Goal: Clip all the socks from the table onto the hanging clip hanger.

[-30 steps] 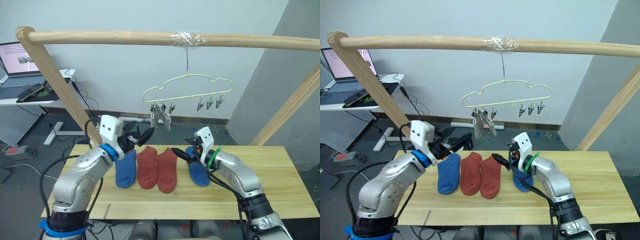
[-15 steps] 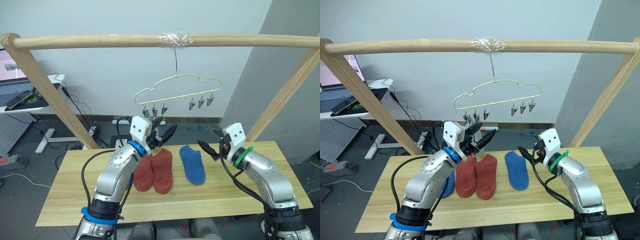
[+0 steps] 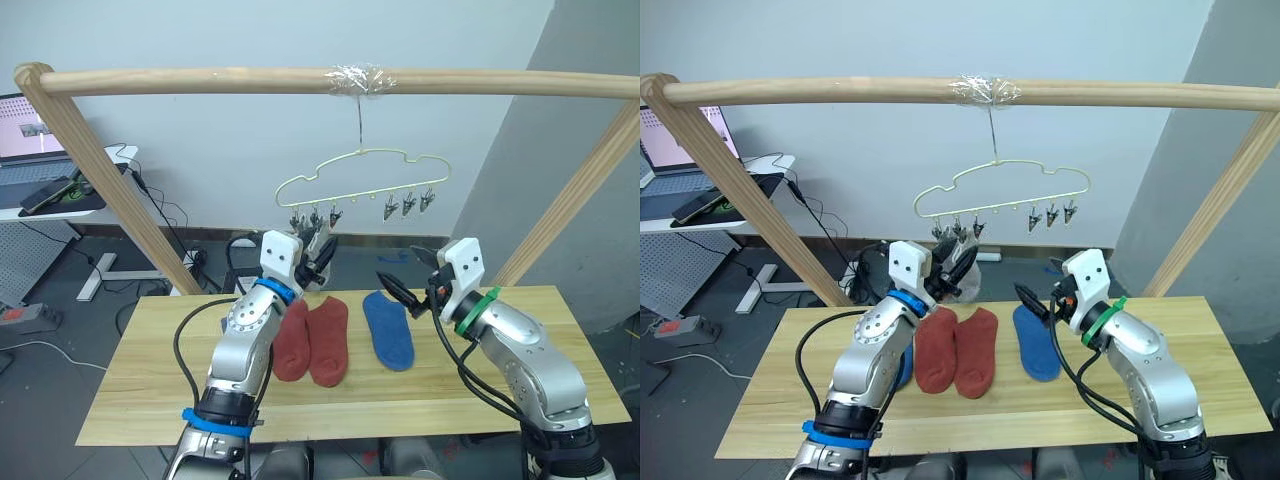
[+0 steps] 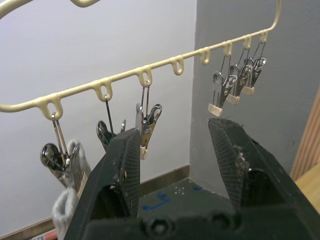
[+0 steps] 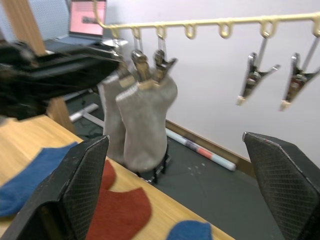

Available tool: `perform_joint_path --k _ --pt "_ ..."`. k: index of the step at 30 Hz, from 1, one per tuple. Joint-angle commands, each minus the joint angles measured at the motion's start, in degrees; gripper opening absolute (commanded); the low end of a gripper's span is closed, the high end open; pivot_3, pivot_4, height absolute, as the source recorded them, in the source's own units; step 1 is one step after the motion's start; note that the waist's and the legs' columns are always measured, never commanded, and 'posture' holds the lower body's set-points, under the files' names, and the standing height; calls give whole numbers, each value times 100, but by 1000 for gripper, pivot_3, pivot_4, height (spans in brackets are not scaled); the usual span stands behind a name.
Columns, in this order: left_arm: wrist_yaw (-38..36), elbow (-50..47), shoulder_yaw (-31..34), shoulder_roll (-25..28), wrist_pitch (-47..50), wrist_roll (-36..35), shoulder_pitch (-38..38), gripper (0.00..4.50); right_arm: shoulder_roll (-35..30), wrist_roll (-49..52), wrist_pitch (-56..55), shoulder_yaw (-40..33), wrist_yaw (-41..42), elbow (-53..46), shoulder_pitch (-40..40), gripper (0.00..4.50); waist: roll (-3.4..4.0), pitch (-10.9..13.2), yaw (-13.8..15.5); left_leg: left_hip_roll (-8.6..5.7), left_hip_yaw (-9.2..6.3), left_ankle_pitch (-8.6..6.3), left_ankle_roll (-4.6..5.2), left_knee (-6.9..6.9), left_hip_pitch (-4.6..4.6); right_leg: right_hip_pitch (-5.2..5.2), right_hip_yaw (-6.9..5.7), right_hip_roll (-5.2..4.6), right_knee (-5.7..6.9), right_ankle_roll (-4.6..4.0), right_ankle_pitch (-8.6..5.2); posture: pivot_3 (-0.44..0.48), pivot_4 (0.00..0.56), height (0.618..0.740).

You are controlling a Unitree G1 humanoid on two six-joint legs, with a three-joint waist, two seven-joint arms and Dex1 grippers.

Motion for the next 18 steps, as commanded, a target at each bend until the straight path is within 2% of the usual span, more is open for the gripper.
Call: perform_joint_path --k 1,18 --pt "39 181 66 -95 -249 116 -230 2363 -70 292 -149 -132 180 -399 56 4500 0 0 -11 0 0 0 0 0 0 0 -1 0 0 0 0 -132 94 740" --pt "-113 1841 187 -276 -846 263 -1260 2363 -47 466 -48 -196 -132 -747 -64 4500 -2 4 -122 0 1 0 0 0 0 1 -2 0 -1 3 0 -200 104 740"
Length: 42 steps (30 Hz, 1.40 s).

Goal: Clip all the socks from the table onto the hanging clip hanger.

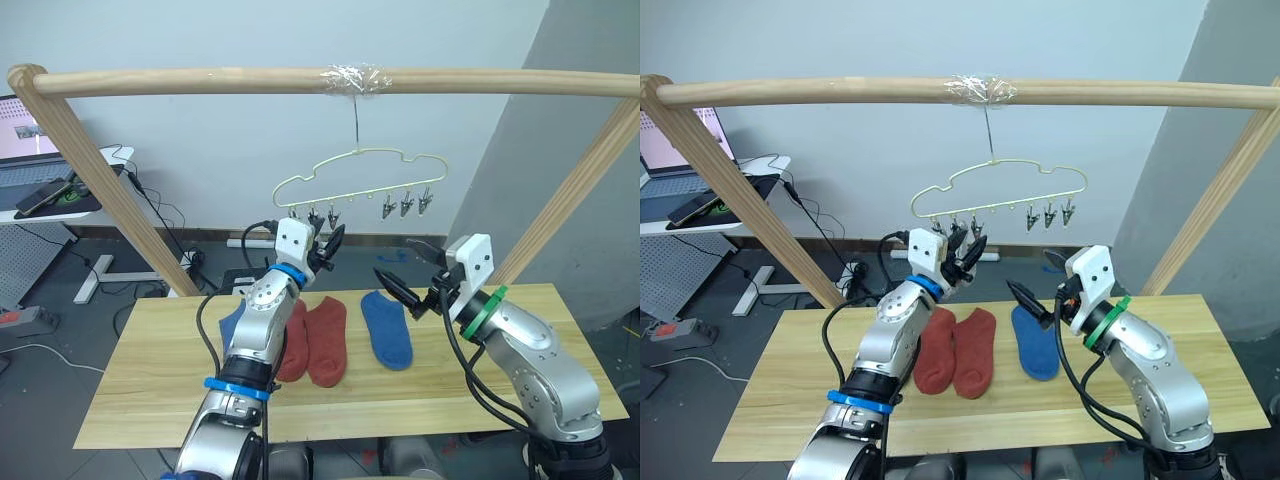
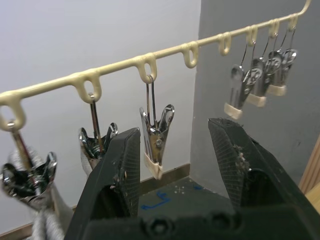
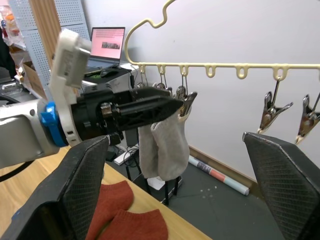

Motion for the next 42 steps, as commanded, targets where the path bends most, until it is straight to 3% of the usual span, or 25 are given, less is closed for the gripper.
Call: perform_joint_path --k 1,15,34,37,42 --pt "-3 148 103 -87 -245 45 -261 2363 -14 132 -27 -90 -56 -313 -118 4500 0 0 -33 0 0 0 0 0 0 0 0 0 0 0 0 -200 104 740" --pt "61 981 264 -319 -777 114 -715 2363 -63 163 51 -105 -183 -436 -129 4500 -1 0 -186 0 -1 0 0 0 -1 0 0 0 0 3 -1 -246 91 740" --pt "-7 1176 407 -376 -926 32 -859 2363 -91 235 84 -47 -278 -442 -170 4500 -2 3 -251 0 -3 0 0 0 -2 0 -1 0 0 4 -1 -243 104 740" --pt "-59 1165 482 -414 -886 -74 -862 1769 -94 216 83 -21 -280 -431 -203 4500 -2 3 -252 0 -3 0 0 0 -2 0 -1 0 0 4 -1 -243 104 740" --pt "-125 1149 553 -425 -834 -110 -873 373 -88 236 100 -16 -282 -433 -215 4500 -3 6 -251 0 -3 0 0 0 -2 0 -2 0 0 4 -1 -240 107 740"
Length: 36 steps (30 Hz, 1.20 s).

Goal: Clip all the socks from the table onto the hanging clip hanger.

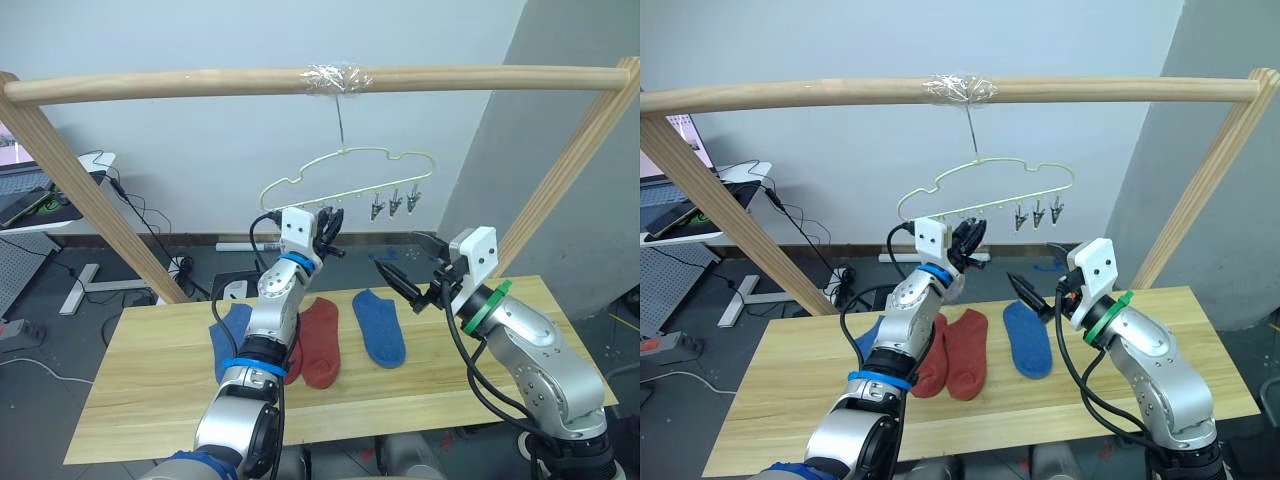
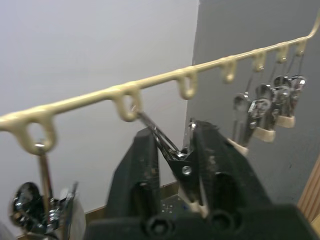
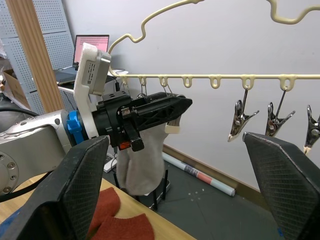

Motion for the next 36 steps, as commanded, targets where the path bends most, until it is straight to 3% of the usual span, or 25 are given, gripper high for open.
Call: perform_joint_path --k 1,17,18,24,34,36 --pt "-81 -140 61 -17 -67 -59 -164 276 -21 63 -43 -15 -16 -261 -95 4500 0 2 0 0 0 0 0 0 0 0 0 0 0 0 0 -240 107 740" --pt "-110 -286 23 43 -30 81 -89 275 36 46 -79 119 -35 -207 -74 4500 -1 8 5 0 -2 0 0 0 -1 0 -1 0 0 1 -1 -223 109 740" --pt "-126 -295 18 32 -38 77 -96 996 31 43 -83 111 -32 -197 -80 4500 -1 8 5 0 -3 0 0 0 -1 0 -1 0 0 1 -1 -223 109 740" --pt "-58 -275 19 7 -80 136 -114 2815 27 33 -91 92 -45 -187 -87 4500 -1 8 5 0 -3 0 0 0 0 0 -1 0 0 1 -1 -228 108 740" --pt "-107 -273 48 -10 -83 80 -122 2815 38 36 -98 72 -70 -192 -71 4500 -1 9 5 0 -3 0 0 0 -1 0 -1 0 0 1 -1 -228 110 740" --pt "-141 -269 65 -17 -98 42 -132 2389 43 37 -102 73 -72 -185 -77 4500 -1 9 5 0 -3 0 0 0 -1 0 -2 0 0 1 -1 -228 109 740"
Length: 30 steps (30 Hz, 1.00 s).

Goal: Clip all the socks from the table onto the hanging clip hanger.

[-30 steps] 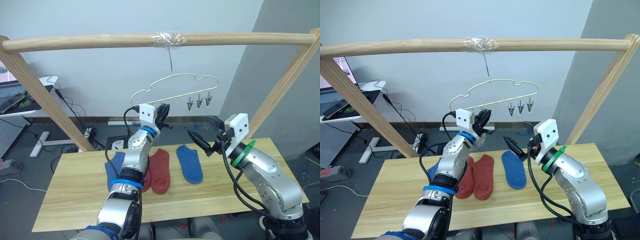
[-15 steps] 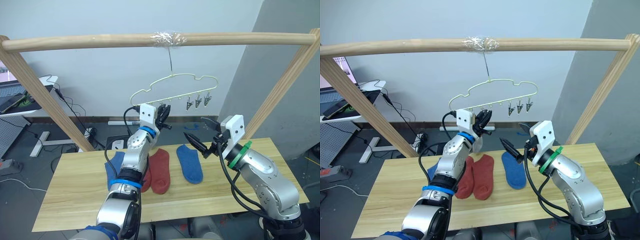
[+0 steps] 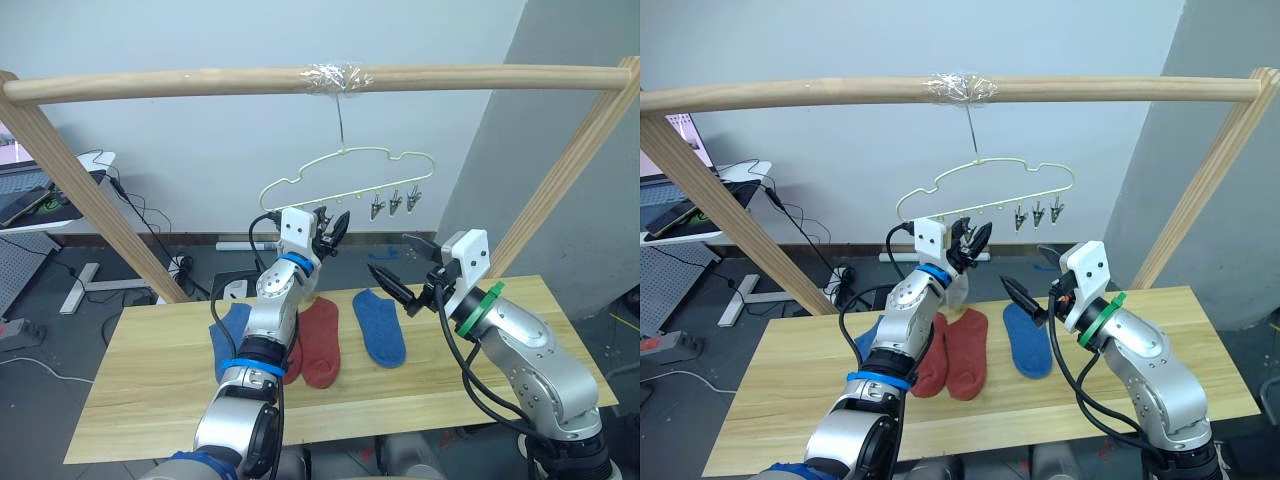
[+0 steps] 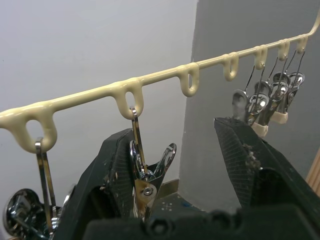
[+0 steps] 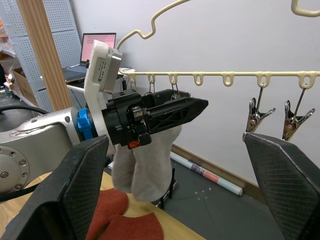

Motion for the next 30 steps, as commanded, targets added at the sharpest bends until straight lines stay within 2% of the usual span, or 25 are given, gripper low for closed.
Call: perform_joint_path --k 1,5,9,15,17,20,24,30 --pt "-53 -245 40 -21 -115 -70 -147 2192 11 40 -104 -103 -43 -183 -83 4500 0 0 0 0 0 0 0 0 0 0 0 0 0 0 0 -228 109 740" --pt "-81 -260 38 -15 -108 -97 -137 910 16 40 -116 -98 -48 -178 -85 4500 0 0 0 0 0 0 0 0 0 0 0 0 0 0 0 -228 108 740" --pt "-103 -268 33 -6 -103 -108 -132 174 32 49 -118 -68 -54 -191 -73 4500 0 1 0 0 0 0 0 0 0 0 0 0 0 0 0 -226 110 740" --pt "-93 -313 15 24 -45 -91 -94 165 74 -10 -129 21 -82 -119 -52 4500 0 2 1 0 0 0 0 0 0 0 0 0 0 0 0 -221 111 740" --pt "-40 -421 12 69 129 -81 -42 165 -41 -427 -33 276 -222 279 -46 4500 -2 3 2 0 0 0 0 0 0 0 0 0 0 0 0 -216 112 740" --pt "-1 -647 41 178 464 -118 12 165 -153 -1213 -72 709 -505 1198 -94 4500 -1 4 7 0 0 0 0 0 3 1 0 0 1 0 0 -199 112 740" --pt "-91 -1261 93 395 1113 -331 183 165 -178 -1816 -323 1256 -369 2444 -383 4500 11 25 0 0 0 0 1 -1 3 -1 1 1 5 -1 0 -151 117 740" --pt "-183 -2147 155 782 1846 -540 618 165 310 -2260 -916 1528 -293 4634 -1048 4500 16 39 34 0 0 1 0 -2 5 -1 3 1 6 -1 0 -100 122 740"
